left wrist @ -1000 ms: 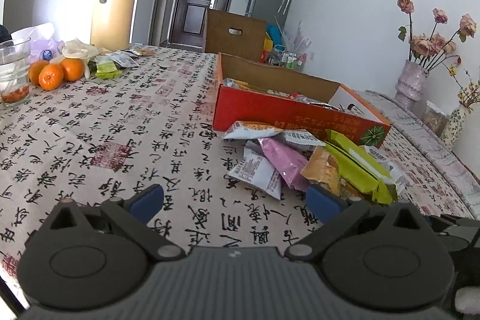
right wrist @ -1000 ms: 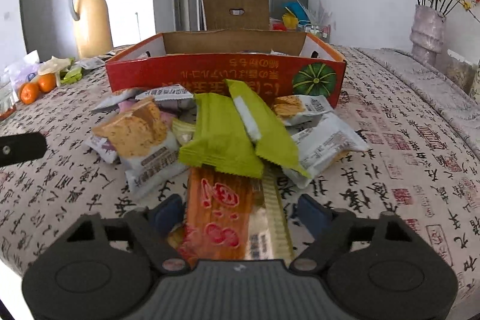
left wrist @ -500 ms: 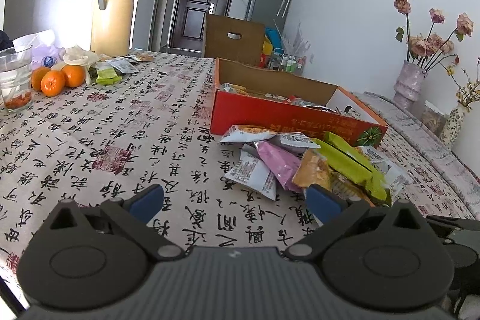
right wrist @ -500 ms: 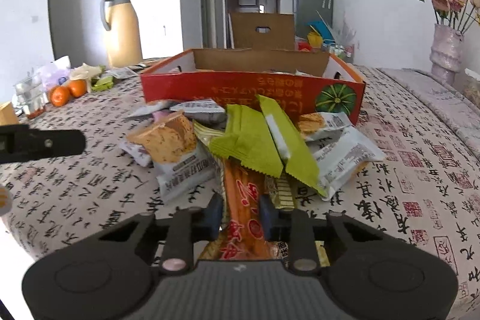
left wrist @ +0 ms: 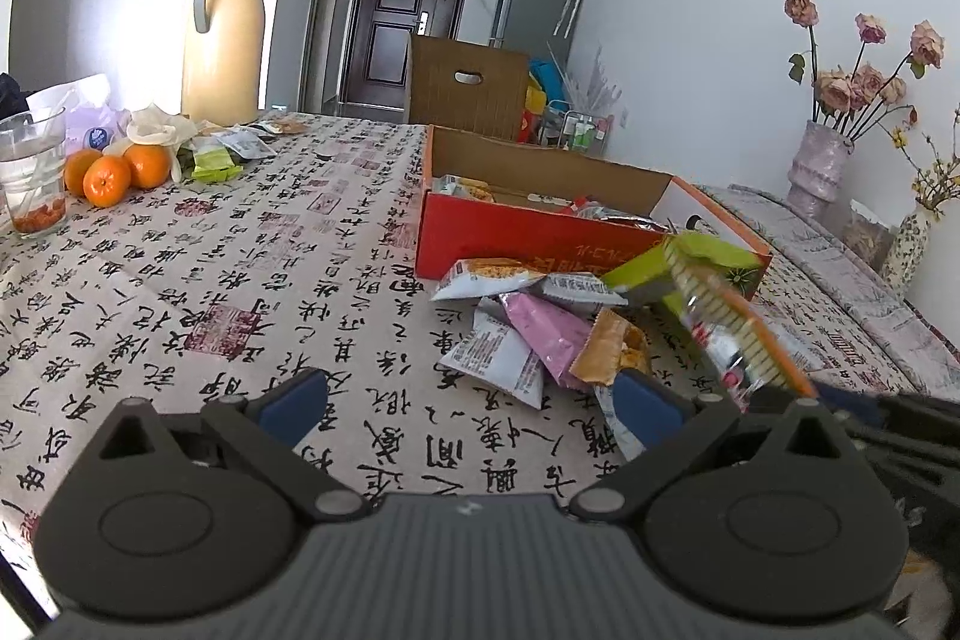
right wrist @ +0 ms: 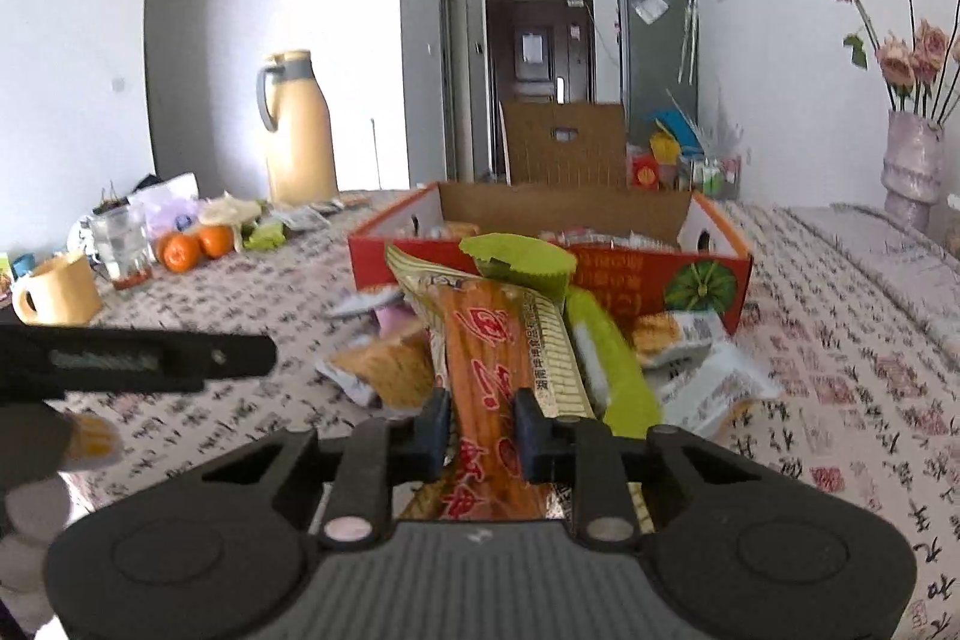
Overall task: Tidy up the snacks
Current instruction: 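Grasp the long red-and-white wrapper with the right tool while the left tool grasps a cracker packet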
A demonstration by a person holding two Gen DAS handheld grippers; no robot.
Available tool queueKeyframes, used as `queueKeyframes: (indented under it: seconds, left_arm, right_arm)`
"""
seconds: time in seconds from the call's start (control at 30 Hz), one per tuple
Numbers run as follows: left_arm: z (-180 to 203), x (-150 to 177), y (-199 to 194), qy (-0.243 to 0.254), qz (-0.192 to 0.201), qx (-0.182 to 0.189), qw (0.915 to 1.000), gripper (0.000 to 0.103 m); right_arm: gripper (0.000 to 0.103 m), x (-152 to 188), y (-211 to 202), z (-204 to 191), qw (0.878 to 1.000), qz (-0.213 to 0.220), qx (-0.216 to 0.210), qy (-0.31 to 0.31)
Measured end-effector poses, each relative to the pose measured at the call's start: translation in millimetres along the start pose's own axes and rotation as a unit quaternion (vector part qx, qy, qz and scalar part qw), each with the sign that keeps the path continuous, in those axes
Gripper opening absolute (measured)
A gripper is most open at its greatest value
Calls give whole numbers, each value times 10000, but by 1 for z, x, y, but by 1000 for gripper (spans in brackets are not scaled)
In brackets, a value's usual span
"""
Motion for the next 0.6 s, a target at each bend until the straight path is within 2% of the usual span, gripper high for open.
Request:
queueKeyframes:
  seconds: [0.43, 0.6]
  left_arm:
    - [26, 1, 7, 271, -91, 7, 9996, 103]
    - [40, 4, 13, 439, -178, -1, 9989, 103]
  right_arm:
    - [22, -11, -34, 36, 9979, 504, 300, 273]
    - [22, -7, -39, 55, 9966, 545, 413, 450]
Point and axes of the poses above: each gripper's, at about its wrist camera, not at the fingertips, and y roughly the way its jaws point, z to its right, x to its underside, the point moved 5 cm from there along y, roughly the way its jaws point, and after that the axes turned 6 degrees about -z, right-handed, at the moved point
